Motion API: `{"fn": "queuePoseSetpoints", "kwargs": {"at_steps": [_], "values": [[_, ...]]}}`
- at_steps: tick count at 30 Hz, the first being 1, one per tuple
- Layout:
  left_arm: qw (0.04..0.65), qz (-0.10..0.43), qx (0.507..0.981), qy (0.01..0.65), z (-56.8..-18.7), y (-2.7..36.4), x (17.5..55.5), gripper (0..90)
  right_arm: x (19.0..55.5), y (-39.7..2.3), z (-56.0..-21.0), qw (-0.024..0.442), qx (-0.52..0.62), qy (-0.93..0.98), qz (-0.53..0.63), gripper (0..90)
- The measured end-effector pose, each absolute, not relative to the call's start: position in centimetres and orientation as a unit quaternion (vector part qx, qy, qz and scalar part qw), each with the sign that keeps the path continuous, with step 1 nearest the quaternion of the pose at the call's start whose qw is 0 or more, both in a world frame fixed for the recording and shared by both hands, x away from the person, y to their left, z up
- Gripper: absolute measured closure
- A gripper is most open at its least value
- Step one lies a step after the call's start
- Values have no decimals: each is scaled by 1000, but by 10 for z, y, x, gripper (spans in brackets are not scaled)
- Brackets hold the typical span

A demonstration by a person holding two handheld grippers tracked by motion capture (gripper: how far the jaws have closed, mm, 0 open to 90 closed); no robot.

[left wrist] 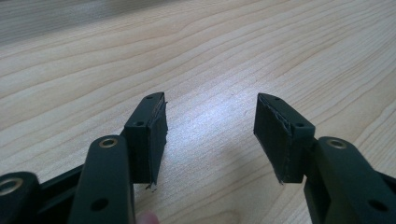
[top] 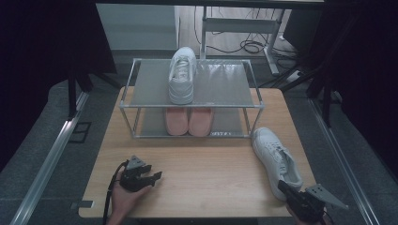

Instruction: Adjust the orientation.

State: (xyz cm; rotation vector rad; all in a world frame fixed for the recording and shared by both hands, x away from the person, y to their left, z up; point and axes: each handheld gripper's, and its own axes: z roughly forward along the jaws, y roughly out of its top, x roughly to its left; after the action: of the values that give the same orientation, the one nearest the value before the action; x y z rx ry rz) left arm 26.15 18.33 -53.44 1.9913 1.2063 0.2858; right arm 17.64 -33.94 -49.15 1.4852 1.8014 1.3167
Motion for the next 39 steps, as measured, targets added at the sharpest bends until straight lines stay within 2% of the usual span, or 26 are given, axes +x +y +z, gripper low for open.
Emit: {"fn": "queuePoseSetpoints", "kwargs": {"at_steps": [22, 39], "values": [[387, 113, 784, 472, -535, 183, 262, 449, 176, -368, -490, 238, 566, 628, 478, 900], [388, 112, 782, 475, -535, 184, 263, 449, 192, -370, -459, 237, 526, 620, 531, 824]]}}
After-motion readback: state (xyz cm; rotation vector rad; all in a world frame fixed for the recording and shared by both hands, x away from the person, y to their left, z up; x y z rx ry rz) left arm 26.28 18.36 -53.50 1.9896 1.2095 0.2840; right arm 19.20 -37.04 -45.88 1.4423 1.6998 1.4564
